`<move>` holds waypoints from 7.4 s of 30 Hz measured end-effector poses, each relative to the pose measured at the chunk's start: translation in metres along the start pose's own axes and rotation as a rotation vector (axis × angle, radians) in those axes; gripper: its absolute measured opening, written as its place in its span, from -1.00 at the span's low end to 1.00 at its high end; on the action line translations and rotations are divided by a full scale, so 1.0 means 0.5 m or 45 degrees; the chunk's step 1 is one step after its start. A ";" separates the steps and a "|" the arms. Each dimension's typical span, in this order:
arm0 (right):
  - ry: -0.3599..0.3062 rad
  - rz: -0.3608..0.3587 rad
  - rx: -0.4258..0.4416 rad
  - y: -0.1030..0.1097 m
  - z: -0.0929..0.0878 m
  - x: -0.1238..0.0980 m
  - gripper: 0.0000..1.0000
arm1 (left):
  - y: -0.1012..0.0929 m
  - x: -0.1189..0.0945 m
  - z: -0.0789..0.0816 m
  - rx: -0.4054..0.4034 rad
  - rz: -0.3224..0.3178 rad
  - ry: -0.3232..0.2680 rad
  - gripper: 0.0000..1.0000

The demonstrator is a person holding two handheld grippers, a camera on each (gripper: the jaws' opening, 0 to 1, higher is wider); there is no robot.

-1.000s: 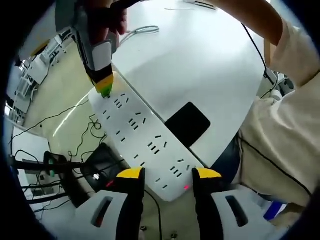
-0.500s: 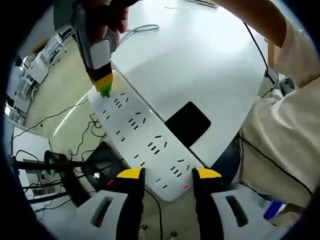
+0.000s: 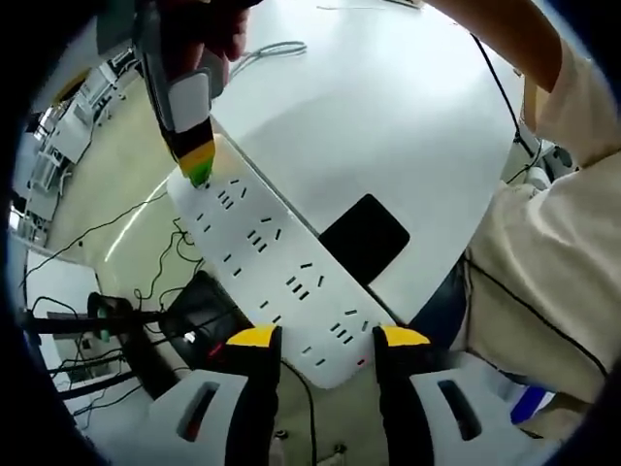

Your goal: Pick up the power strip scattered on the table, fix it on the side mounting bracket of the table, and press the switch

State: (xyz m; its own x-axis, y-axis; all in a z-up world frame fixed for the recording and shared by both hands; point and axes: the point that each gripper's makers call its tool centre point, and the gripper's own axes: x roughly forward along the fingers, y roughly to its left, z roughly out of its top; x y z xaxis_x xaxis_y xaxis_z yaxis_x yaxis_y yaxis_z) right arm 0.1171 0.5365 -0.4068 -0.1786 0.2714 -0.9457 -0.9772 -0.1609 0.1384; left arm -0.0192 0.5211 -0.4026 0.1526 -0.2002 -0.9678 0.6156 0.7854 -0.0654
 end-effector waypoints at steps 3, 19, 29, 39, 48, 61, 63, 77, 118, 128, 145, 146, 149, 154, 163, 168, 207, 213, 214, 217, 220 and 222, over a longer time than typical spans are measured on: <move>-0.009 -0.003 0.000 0.001 0.001 0.001 -1.00 | -0.001 0.000 0.000 -0.002 0.001 0.006 -0.14; -0.073 -0.013 0.013 0.010 -0.002 0.000 -1.00 | -0.001 0.000 0.000 -0.007 0.000 -0.008 -0.14; -0.148 -0.061 0.017 0.004 -0.006 -0.022 -1.00 | -0.001 0.001 0.001 -0.005 0.001 -0.003 -0.14; -0.263 -0.106 0.053 -0.016 0.004 -0.059 -1.00 | 0.001 0.002 0.002 0.001 -0.001 0.024 -0.14; -0.464 -0.165 0.074 -0.010 0.018 -0.116 -1.00 | 0.004 0.001 0.000 -0.008 0.001 0.001 -0.14; -0.629 -0.294 0.051 0.009 0.005 -0.206 -1.00 | 0.014 -0.001 0.003 -0.028 0.005 -0.083 -0.14; -0.664 -0.329 0.049 0.010 0.002 -0.228 -1.00 | 0.016 -0.001 0.003 -0.026 0.002 -0.089 -0.14; -0.836 -0.407 0.068 0.056 -0.072 -0.331 -1.00 | 0.010 -0.006 0.001 -0.048 -0.006 -0.223 -0.15; -1.069 -0.741 0.382 0.100 -0.485 -0.502 -0.97 | 0.020 -0.015 -0.012 -0.176 0.102 -0.434 0.09; -1.119 -0.784 0.444 0.063 -0.564 -0.532 -0.94 | 0.013 -0.042 0.003 -0.196 0.132 -0.554 0.15; -1.179 -0.909 0.538 0.072 -0.693 -0.560 -0.88 | 0.071 -0.182 0.098 -0.255 0.391 -0.969 0.20; -1.187 -0.916 0.544 0.075 -0.701 -0.562 -0.87 | 0.068 -0.189 0.106 -0.252 0.399 -0.991 0.20; -1.215 -0.945 0.562 0.081 -0.724 -0.571 -0.84 | 0.058 -0.209 0.133 -0.230 0.419 -1.071 0.22; -1.245 -0.975 0.601 0.095 -0.760 -0.577 -0.82 | 0.036 -0.211 0.163 -0.177 0.405 -1.111 0.24; -1.313 -1.060 0.696 0.118 -0.842 -0.582 -0.74 | 0.024 -0.226 0.209 -0.158 0.411 -1.250 0.29; -1.353 -1.108 0.726 0.127 -0.879 -0.589 -0.67 | 0.031 -0.223 0.232 -0.134 0.443 -1.300 0.31; -1.402 -1.619 0.809 0.180 -1.057 -0.607 0.18 | 0.013 -0.212 0.311 -0.257 0.774 -1.692 0.79; -1.453 -1.671 0.875 0.190 -1.090 -0.614 0.33 | -0.030 -0.189 0.345 -0.226 0.719 -1.742 0.85; -1.457 -1.676 0.883 0.191 -1.095 -0.614 0.36 | -0.035 -0.182 0.350 -0.222 0.714 -1.737 0.84; -1.468 -1.685 0.907 0.194 -1.110 -0.609 0.42 | -0.046 -0.168 0.355 -0.219 0.710 -1.736 0.85; -1.470 -1.688 0.930 0.194 -1.123 -0.599 0.42 | -0.054 -0.156 0.358 -0.221 0.690 -1.745 0.84; -1.461 -1.698 0.939 0.194 -1.130 -0.595 0.43 | -0.056 -0.150 0.358 -0.222 0.693 -1.743 0.84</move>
State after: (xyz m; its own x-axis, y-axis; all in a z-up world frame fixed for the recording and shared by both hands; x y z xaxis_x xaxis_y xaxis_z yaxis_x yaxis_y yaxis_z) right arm 0.1402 -0.0962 -0.2781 0.9468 0.3175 0.0519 -0.3158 0.9480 -0.0386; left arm 0.0906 0.4091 -0.2849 0.9815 -0.1708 0.0869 0.1622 0.9819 0.0980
